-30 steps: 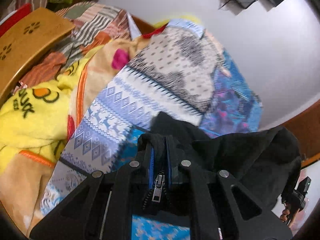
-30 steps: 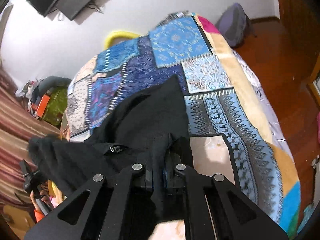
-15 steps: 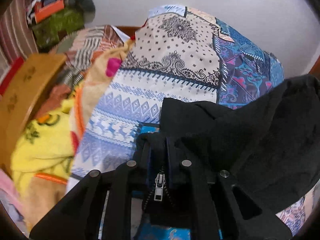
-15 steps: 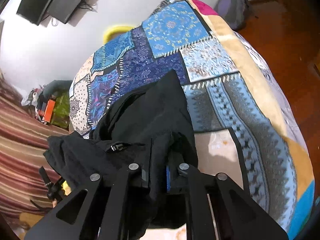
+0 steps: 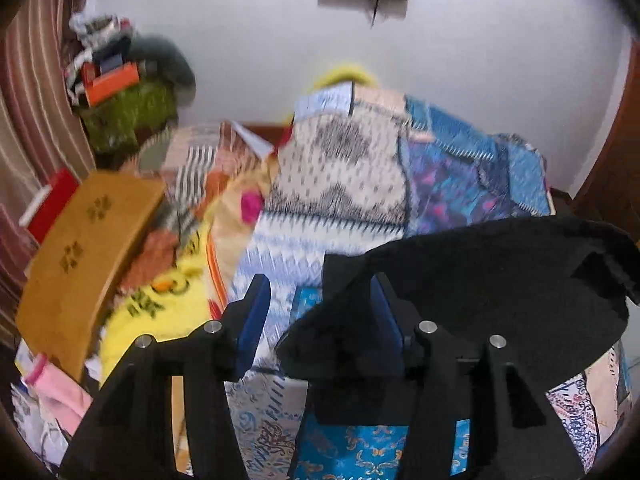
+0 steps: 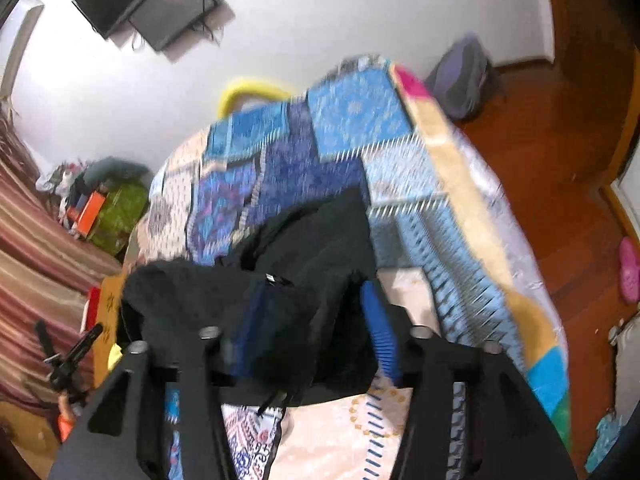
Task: Fold large clothes
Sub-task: 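Lift the zipper edge with both grippers and fold it over the body, then lay the folded hoodie down and open both grippers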
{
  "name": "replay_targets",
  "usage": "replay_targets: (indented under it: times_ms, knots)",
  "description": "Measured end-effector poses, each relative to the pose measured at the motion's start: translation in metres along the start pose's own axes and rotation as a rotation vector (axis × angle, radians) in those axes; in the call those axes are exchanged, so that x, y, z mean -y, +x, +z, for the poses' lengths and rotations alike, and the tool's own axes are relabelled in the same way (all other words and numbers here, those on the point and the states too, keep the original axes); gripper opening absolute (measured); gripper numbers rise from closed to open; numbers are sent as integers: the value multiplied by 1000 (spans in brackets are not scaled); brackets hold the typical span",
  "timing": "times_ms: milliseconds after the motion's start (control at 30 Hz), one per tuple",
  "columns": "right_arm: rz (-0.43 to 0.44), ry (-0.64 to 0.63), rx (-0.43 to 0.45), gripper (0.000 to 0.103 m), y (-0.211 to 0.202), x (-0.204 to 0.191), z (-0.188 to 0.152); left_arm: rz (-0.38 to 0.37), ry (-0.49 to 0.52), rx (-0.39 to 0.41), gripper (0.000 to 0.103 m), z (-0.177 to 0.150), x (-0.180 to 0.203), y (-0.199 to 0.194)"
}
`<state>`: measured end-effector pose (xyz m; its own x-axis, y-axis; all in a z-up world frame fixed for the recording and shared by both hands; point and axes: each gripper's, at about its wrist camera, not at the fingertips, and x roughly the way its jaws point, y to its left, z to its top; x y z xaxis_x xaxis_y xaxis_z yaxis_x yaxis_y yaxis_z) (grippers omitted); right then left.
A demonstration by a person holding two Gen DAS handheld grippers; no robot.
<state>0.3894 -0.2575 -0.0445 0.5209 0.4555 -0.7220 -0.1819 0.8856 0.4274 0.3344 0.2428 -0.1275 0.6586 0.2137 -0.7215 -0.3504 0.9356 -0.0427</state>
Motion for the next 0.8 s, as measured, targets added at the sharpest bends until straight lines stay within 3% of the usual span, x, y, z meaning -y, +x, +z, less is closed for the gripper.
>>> replay_targets:
  times_ms: [200, 400, 600, 800]
  knots:
    - [-11, -76, 39, 52, -23, -19, -8, -28, 117, 31, 51, -2, 33, -29]
    - [-21, -226, 14, 52, -16, -54, -30, -109, 200, -14, 51, -27, 73, -27]
    - [4, -353, -55, 52, 22, -91, -52, -165, 274, -92, 51, -53, 114, 3]
    - [-7, -412, -116, 52, 73, -116, -63, -182, 241, -146, 51, -55, 128, 39]
